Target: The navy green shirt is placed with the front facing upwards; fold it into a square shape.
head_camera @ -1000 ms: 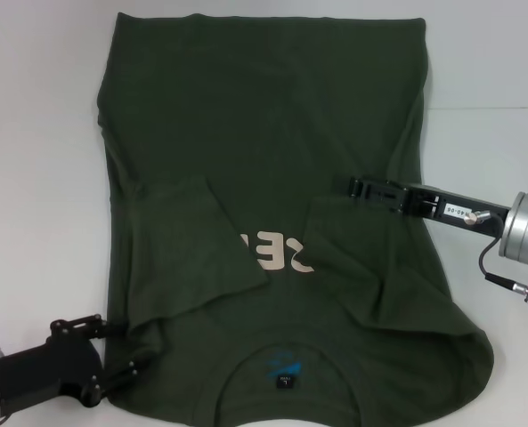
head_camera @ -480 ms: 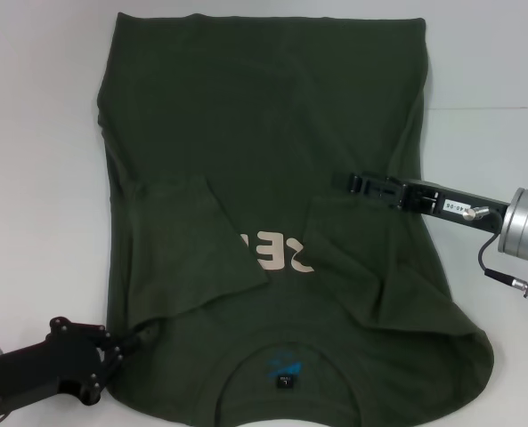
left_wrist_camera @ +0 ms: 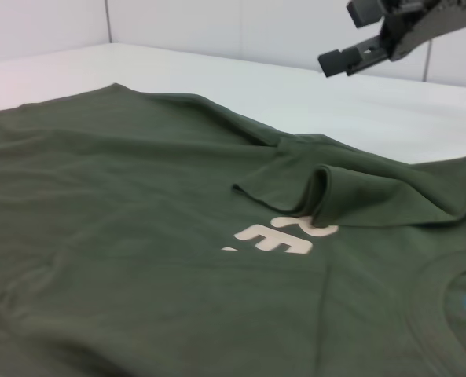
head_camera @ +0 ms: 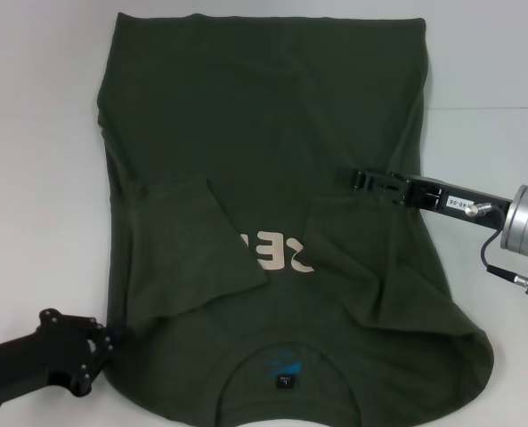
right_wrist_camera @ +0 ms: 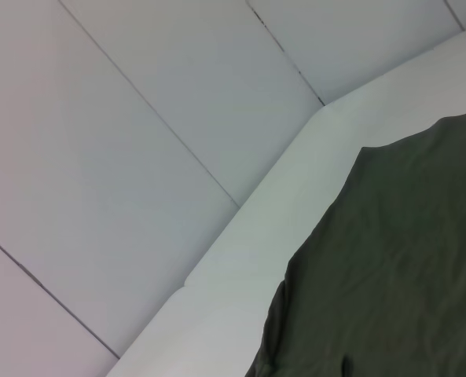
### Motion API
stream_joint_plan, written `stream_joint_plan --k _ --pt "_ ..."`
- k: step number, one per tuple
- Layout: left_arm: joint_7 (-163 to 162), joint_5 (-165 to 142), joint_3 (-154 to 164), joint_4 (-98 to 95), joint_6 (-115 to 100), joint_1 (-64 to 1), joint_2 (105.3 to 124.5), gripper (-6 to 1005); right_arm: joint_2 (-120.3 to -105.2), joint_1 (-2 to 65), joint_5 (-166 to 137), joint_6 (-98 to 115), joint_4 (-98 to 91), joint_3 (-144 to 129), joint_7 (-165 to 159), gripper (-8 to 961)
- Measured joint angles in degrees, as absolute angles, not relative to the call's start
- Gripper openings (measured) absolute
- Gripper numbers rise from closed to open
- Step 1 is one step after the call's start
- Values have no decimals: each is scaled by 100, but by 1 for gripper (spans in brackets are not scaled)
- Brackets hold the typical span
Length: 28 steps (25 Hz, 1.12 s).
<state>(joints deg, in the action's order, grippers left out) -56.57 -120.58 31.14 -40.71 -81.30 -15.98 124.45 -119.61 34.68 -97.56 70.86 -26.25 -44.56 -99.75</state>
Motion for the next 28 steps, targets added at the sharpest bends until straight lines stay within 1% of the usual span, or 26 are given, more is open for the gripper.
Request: stream_joint_plan --k 9,15,20,28 --pt "-6130 -12049 2695 -4244 -8232 -1460 12445 5 -11961 3480 -9756 7084 -2626 -4472 -9912 918" --pt "-6258 -12043 2266 -4325 -8884 -1295 12440 6 -11943 3435 -9756 7122 -2642 -4464 -9834 918" --pt "-6270 -12043 1976 -4314 -9300 -1212 12425 6 -11905 3421 -9760 7135 -2647 -4463 -9797 918" --pt "-6292 -12071 1968 -4097 -9231 -1172 12450 5 -11864 3419 -9786 7137 -2646 -4477 -9757 917"
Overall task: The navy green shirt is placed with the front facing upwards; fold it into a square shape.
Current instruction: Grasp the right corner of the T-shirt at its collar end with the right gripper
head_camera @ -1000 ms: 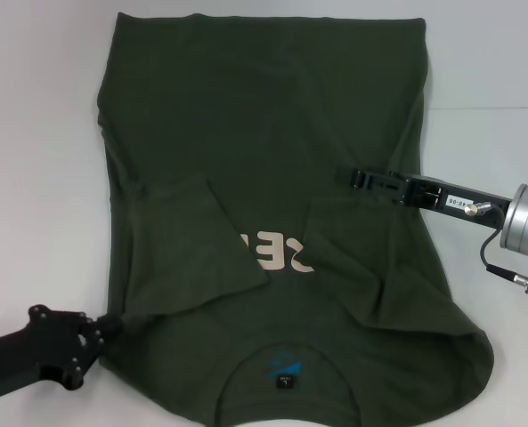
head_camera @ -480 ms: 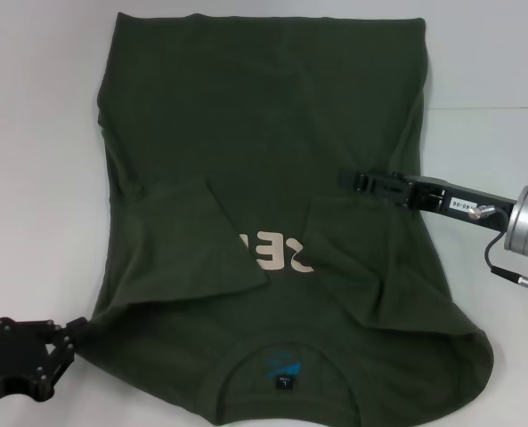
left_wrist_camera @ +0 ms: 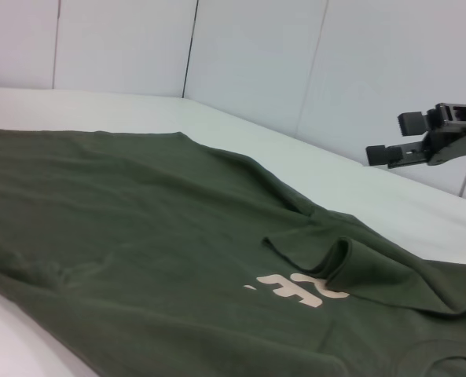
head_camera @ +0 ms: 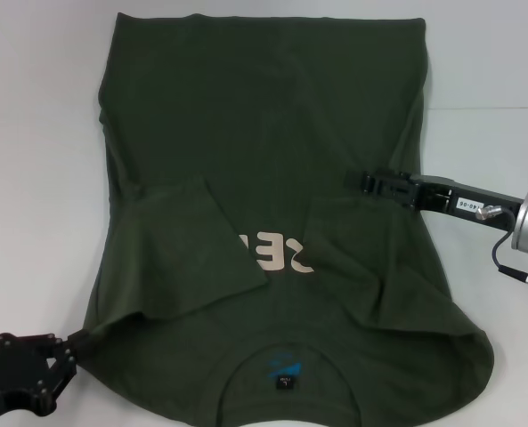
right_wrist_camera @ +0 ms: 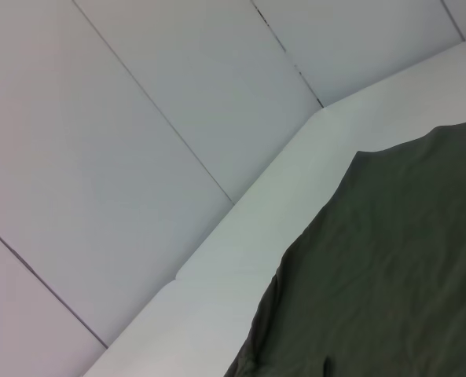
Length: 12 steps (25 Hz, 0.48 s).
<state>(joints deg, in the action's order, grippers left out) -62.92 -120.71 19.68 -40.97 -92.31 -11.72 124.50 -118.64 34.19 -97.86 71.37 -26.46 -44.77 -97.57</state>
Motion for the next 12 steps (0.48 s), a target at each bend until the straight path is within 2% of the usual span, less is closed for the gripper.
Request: stream_joint_plan --k 8,11,12 --pt "-6303 -12043 1961 -3862 -8806 -1204 12448 5 -11800 3366 -9845 7220 -2608 -4512 -9866 917" --pt "-6313 -12042 1960 -3855 -8770 -1210 12447 5 -11694 3305 -10156 7537 -2626 -4524 -10264 917" --pt "-6315 -12042 1958 -3859 -8768 -1210 12446 5 -11593 3277 -10452 7802 -2637 -4524 -10568 917"
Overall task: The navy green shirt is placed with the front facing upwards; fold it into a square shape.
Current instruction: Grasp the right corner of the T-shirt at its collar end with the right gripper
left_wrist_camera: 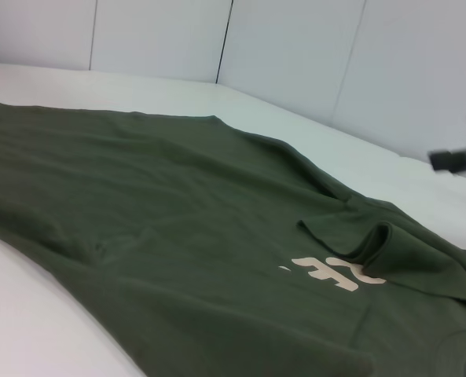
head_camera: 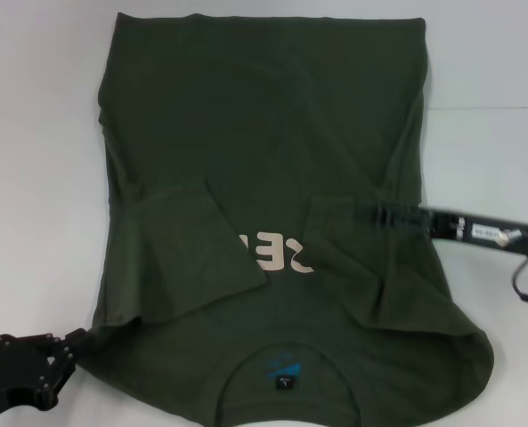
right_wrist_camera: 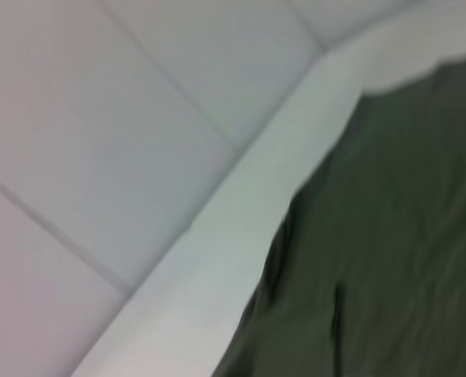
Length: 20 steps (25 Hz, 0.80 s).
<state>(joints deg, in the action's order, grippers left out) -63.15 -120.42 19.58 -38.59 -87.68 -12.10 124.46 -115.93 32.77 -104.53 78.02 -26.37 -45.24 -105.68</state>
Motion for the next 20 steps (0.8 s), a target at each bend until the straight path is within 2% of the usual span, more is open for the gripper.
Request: stream_joint_plan --k 6,12,20 --pt "-6317 -12040 1830 -3854 -8791 -1211 12436 5 -11397 3001 -10761 8236 -2698 -4460 -11070 916" --pt "-6326 -12040 1827 -3850 -8834 -1196 12436 5 -11271 2575 -10768 8453 -2834 -4436 -11183 916" --pt "-6328 -12040 1851 -3833 -8882 -1239 12444 5 -10980 2292 -11118 8711 -2897 -4368 -11719 915"
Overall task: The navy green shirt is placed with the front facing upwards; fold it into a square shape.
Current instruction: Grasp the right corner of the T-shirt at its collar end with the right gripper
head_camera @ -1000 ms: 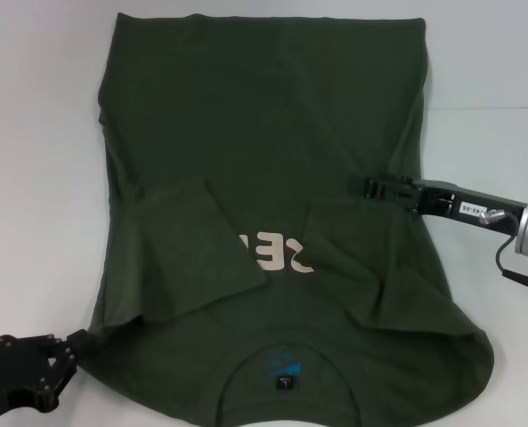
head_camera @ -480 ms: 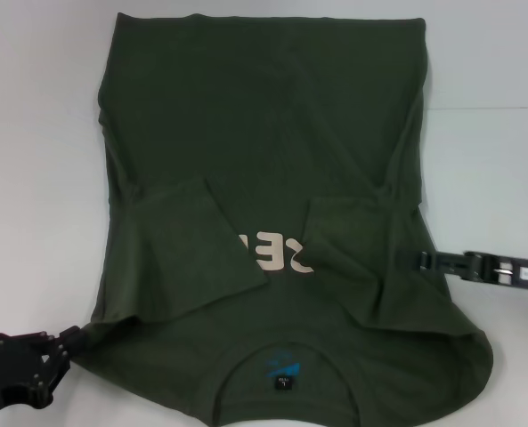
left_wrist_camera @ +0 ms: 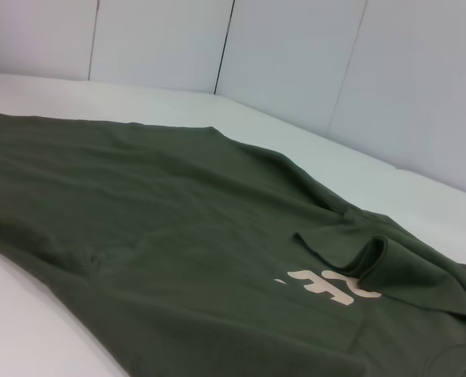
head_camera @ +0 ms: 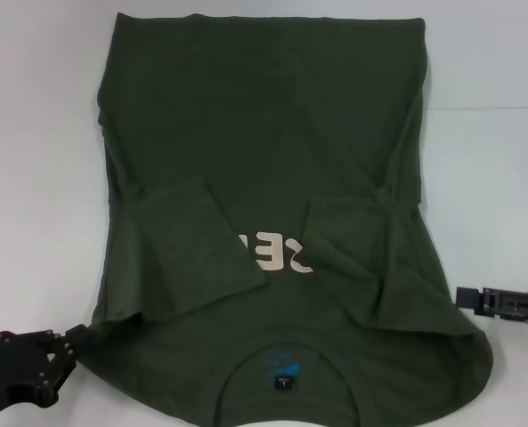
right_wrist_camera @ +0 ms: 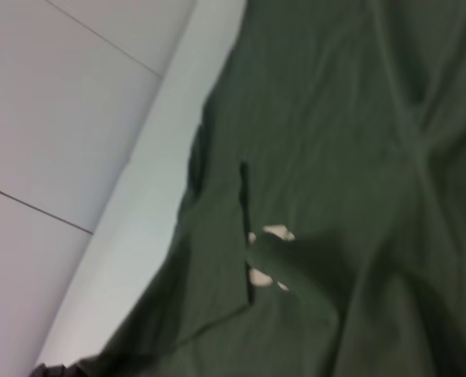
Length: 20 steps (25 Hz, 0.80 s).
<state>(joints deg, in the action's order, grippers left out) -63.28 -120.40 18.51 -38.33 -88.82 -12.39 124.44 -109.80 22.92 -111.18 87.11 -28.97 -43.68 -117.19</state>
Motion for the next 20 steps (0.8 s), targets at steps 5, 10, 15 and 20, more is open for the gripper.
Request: stream_joint_plan --k 5,10,15,20 --pt "-6328 -12040 1857 -3832 -8894 -1274 12445 4 -10937 2271 -11429 8741 -2900 -4312 -11957 915" --pt "-6328 -12037 1859 -3832 -8903 -1293 12445 4 -10924 2267 -11596 8744 -2900 -4283 -12130 914" --pt "-6328 -12034 1852 -3832 -8913 -1301 12437 4 -10916 2295 -11664 8735 -2891 -4275 -12219 912" --pt "-6328 -12031 1844 -3832 -8921 -1316 12436 4 -10918 2336 -11681 8700 -2880 -4322 -12323 910"
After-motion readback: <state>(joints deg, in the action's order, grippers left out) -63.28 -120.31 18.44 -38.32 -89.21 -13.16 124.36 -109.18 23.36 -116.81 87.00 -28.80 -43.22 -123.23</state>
